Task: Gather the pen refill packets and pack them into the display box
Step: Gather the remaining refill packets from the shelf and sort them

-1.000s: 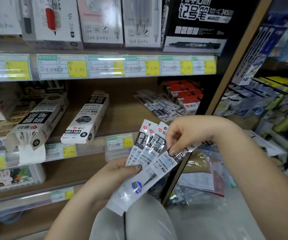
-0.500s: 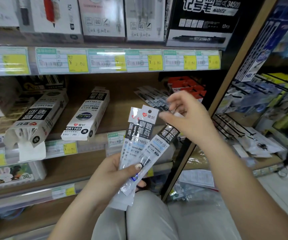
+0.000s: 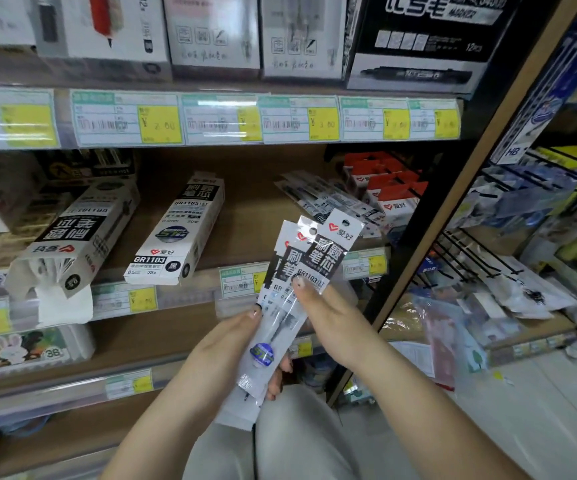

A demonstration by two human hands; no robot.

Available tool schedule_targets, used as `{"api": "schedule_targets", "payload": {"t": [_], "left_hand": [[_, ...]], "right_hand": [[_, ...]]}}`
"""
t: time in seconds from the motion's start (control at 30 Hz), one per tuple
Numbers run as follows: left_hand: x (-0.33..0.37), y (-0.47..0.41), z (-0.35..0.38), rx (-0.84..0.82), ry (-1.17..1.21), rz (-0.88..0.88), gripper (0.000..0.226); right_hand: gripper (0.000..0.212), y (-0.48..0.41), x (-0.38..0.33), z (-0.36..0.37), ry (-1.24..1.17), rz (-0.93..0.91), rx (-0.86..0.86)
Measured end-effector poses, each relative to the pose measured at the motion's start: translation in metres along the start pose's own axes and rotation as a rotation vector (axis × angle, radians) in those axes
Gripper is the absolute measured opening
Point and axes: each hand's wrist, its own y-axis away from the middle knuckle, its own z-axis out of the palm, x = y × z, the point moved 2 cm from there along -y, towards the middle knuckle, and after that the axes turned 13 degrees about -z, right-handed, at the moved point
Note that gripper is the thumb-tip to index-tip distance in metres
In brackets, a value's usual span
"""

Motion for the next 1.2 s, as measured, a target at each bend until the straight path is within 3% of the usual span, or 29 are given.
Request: {"api": "schedule_targets", "payload": {"t": [0.07,0.2,0.3,0.37,0.4,0.57,0.73,0.83,0.93,1.07,1.2], "left_hand": [[0.0,-0.002,-0.003,-0.016,-0.104,0.023,0.039],[0.0,-0.009,-0.009,0.095,-0.137,0.043,0.027],[0.009,-0.014,-0.012,0.189,-0.127,0.058,0.023],[0.019,-0.019,-0.013,0.209,-0.076,0.067,0.02],[0.023,-0.023,-0.013,0.218,-0.054,0.078,0.019],[0.041,-0.035,-0.013,0.249,0.01,0.141,0.018],[0.04,-0.032,-0.018,0.262,0.009,0.137,0.019],[0.038,-0.03,-0.018,0.256,0.046,0.136,0.019],[0.037,-0.029,-0.017,0.246,0.085,0.126,0.018],[0.034,-0.03,-0.017,0.239,0.126,0.106,0.017],[0.029,-0.03,-0.017,0.244,0.157,0.07,0.017]], "right_hand": [[0.019,-0.002,0.003,0.002,0.045,-0.011,-0.059],[0.042,-0.014,0.002,0.001,0.105,-0.057,-0.132],[0.031,-0.047,0.01,-0.027,0.113,-0.105,0.201],[0.021,-0.076,0.023,-0.053,0.367,-0.143,0.433],[0.026,-0.09,0.028,-0.063,0.538,-0.139,0.457],[0.035,-0.14,0.044,-0.072,1.145,0.149,0.071],[0.034,-0.148,0.035,-0.065,1.342,0.04,-0.044],[0.035,-0.149,0.036,-0.07,1.321,-0.011,0.038],[0.039,-0.145,0.039,-0.078,1.168,0.014,0.184],[0.027,-0.132,0.041,-0.084,0.903,0.023,0.339],[0.021,-0.123,0.041,-0.082,0.711,0.043,0.332]]}}
